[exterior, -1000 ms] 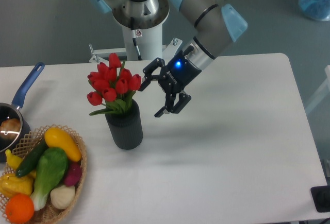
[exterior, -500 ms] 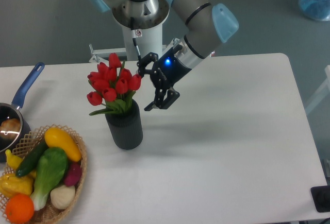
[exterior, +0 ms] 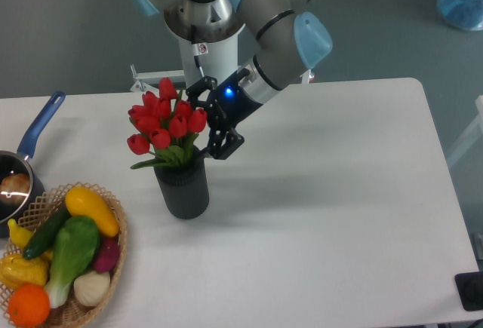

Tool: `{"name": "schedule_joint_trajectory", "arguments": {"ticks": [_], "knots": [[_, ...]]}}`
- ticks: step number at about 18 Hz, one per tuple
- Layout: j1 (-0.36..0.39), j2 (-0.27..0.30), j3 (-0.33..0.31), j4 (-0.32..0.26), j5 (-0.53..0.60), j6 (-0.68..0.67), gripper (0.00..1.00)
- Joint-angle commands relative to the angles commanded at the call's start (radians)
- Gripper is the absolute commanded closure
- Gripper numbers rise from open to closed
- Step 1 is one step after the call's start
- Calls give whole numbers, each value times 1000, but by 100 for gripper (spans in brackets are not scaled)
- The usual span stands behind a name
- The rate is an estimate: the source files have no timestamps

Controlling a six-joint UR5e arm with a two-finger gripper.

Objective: Pick up the flowers from the vase
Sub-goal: 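Lower the open gripper onto the tulip stems above the vase rim, then close the gripper around the tulip stems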

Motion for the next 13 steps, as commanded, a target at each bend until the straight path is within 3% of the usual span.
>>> {"name": "schedule_joint_trajectory", "arguments": {"ticks": [13], "knots": [[-25,-11,3,11,-51,0,0]]}}
